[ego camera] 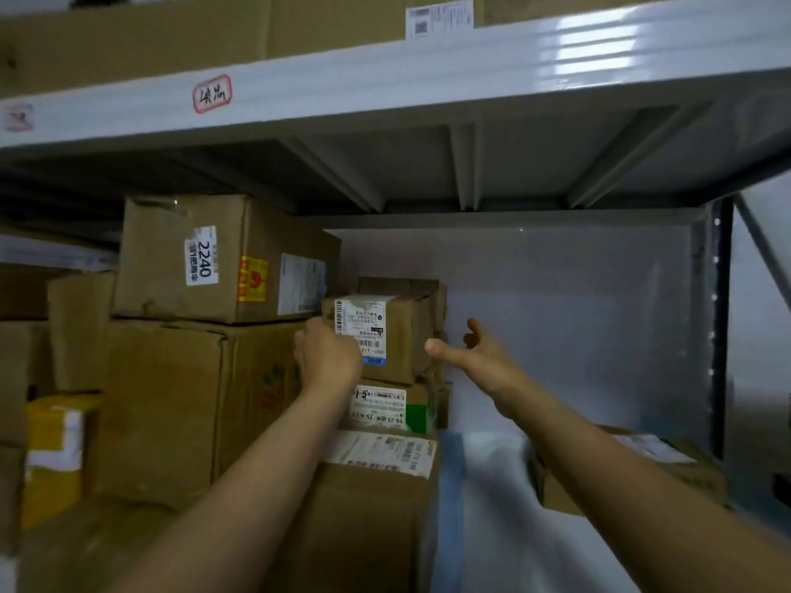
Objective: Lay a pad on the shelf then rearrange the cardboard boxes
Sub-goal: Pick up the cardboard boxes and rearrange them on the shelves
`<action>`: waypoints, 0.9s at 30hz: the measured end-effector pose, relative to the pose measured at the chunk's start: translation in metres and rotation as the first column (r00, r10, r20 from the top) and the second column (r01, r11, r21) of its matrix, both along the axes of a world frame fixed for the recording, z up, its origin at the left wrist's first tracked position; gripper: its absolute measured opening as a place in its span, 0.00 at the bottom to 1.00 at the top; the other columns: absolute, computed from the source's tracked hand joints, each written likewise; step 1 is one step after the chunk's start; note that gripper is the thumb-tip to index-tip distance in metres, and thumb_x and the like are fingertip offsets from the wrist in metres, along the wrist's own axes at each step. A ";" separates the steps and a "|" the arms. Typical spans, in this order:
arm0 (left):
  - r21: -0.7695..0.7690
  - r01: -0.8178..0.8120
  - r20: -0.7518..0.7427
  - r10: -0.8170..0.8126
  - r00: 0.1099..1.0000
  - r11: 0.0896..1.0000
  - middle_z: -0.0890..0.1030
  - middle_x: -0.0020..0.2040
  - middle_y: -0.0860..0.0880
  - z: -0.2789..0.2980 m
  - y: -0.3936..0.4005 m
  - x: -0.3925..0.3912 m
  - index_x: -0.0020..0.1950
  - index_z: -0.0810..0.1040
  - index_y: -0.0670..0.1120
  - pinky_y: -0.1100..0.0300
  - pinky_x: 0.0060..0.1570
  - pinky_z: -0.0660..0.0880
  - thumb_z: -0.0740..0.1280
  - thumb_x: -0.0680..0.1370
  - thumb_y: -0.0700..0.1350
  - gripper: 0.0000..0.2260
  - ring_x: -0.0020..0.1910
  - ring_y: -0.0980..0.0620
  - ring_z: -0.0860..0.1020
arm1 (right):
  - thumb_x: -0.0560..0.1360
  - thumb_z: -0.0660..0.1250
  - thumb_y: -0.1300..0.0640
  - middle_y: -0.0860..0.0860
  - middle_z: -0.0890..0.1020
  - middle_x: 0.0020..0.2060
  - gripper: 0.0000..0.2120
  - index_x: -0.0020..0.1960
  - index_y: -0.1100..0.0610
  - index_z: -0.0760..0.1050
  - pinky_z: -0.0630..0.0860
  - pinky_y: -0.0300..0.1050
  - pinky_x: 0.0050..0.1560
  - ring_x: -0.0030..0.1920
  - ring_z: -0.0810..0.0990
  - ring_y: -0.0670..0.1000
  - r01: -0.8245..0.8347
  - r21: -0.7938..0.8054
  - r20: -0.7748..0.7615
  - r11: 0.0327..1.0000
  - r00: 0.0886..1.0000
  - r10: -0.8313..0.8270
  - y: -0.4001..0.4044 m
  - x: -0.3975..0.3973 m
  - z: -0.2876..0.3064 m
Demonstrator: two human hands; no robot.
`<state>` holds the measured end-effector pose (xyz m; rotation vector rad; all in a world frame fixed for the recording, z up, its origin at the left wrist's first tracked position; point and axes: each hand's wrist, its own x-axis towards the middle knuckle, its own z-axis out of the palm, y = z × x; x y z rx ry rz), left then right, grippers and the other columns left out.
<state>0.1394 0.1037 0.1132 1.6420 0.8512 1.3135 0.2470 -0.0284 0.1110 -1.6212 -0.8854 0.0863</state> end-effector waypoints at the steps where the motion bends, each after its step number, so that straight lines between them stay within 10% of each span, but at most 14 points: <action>1: -0.033 0.001 -0.040 -0.003 0.999 0.999 0.75 0.62 0.42 -0.001 0.007 0.002 0.62 0.73 0.40 0.45 0.60 0.75 0.59 0.78 0.38 0.13 0.61 0.41 0.75 | 0.70 0.73 0.50 0.56 0.63 0.73 0.43 0.76 0.58 0.52 0.67 0.43 0.61 0.69 0.67 0.53 -0.014 -0.007 -0.006 1.000 1.000 0.014 0.006 -0.004 0.003; 11: -0.042 0.067 -0.031 -0.068 0.997 0.997 0.75 0.64 0.41 -0.004 0.025 0.020 0.63 0.72 0.39 0.45 0.59 0.75 0.59 0.78 0.37 0.14 0.62 0.41 0.74 | 0.68 0.75 0.59 0.48 0.78 0.52 0.17 0.47 0.47 0.70 0.74 0.31 0.35 0.46 0.79 0.43 -0.131 -0.020 0.007 0.991 0.991 0.131 0.043 -0.001 0.003; 15: -0.032 0.084 0.057 -0.082 0.995 0.996 0.76 0.61 0.42 -0.004 0.024 0.018 0.62 0.70 0.40 0.46 0.55 0.78 0.59 0.78 0.35 0.13 0.56 0.43 0.77 | 0.63 0.79 0.53 0.49 0.81 0.54 0.23 0.53 0.47 0.72 0.77 0.45 0.50 0.53 0.79 0.50 -0.057 -0.037 0.007 0.998 0.998 0.057 0.057 0.007 -0.002; 23: -0.021 0.213 0.052 -0.211 0.976 0.977 0.68 0.72 0.44 -0.006 0.020 -0.005 0.74 0.62 0.45 0.47 0.68 0.68 0.58 0.79 0.35 0.22 0.69 0.44 0.68 | 0.68 0.72 0.46 0.53 0.79 0.56 0.33 0.67 0.60 0.67 0.71 0.37 0.40 0.51 0.78 0.49 0.112 0.091 -0.182 0.990 0.979 -0.094 0.025 0.001 -0.004; 27: 0.028 0.315 -0.001 -0.315 0.949 0.949 0.70 0.70 0.46 -0.012 0.006 -0.020 0.73 0.66 0.47 0.49 0.66 0.68 0.58 0.81 0.41 0.19 0.68 0.44 0.69 | 0.73 0.64 0.43 0.52 0.83 0.46 0.19 0.57 0.54 0.76 0.75 0.40 0.41 0.43 0.79 0.49 0.105 0.167 -0.314 0.980 0.948 -0.048 -0.010 -0.006 -0.006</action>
